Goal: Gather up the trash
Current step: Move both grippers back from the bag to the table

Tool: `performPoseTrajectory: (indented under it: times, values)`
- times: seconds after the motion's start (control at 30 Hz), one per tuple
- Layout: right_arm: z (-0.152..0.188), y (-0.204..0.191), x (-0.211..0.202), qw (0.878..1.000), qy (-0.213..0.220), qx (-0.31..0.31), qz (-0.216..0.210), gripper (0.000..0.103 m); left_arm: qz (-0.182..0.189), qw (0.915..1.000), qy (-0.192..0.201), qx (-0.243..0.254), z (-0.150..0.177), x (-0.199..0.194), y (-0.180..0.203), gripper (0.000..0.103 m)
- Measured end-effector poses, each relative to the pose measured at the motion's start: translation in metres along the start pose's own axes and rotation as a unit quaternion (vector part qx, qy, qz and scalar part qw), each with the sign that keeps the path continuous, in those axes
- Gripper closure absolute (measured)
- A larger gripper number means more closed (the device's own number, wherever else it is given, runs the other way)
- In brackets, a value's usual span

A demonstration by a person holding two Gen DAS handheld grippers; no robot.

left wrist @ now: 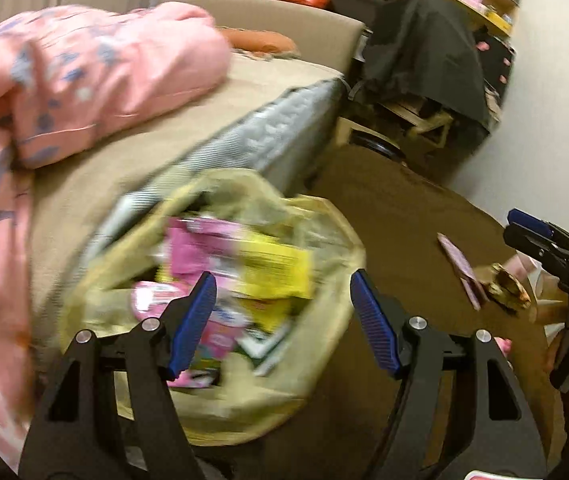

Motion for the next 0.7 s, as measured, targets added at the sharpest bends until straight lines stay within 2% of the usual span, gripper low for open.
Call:
performPoseTrajectory:
  times: [0.13, 0.3, 0.4, 0.53, 0.7]
  values:
    - [0.033, 0.034, -0.018, 0.998, -0.037, 0.000, 0.041, 0.034, 0.018, 0.9992, -0.015, 0.032, 0.005, 0.009, 0.043, 0.037]
    - [0.064, 0.072, -0.034, 0.994, -0.034, 0.004, 0.107, 0.034, 0.044, 0.9968, -0.030, 0.061, 0.005, 0.022, 0.087, 0.037]
    - [0.080, 0.094, -0.030, 0.995, -0.045, 0.013, 0.092, 0.034, 0.057, 0.9957, -0.040, 0.061, 0.004, 0.031, 0.104, 0.037]
    - [0.097, 0.117, -0.012, 0.997, -0.063, 0.010, 0.051, 0.034, 0.059, 0.9945, -0.057, 0.064, 0.002, 0.043, 0.118, 0.037]
    - [0.110, 0.125, 0.007, 0.996, -0.083, 0.008, 0.043, 0.034, 0.061, 0.9922, -0.074, 0.080, -0.004, 0.060, 0.136, 0.037]
Point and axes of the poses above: each gripper's, at about its wrist camera, not at the fingertips, and x roughly the way its jaws point, y to its right, z to its underside, the point moved 5 cm from there along x, roughly the way its jaws point, and after that the axes turned 7 degrees about -y, right-handed, at the moved point
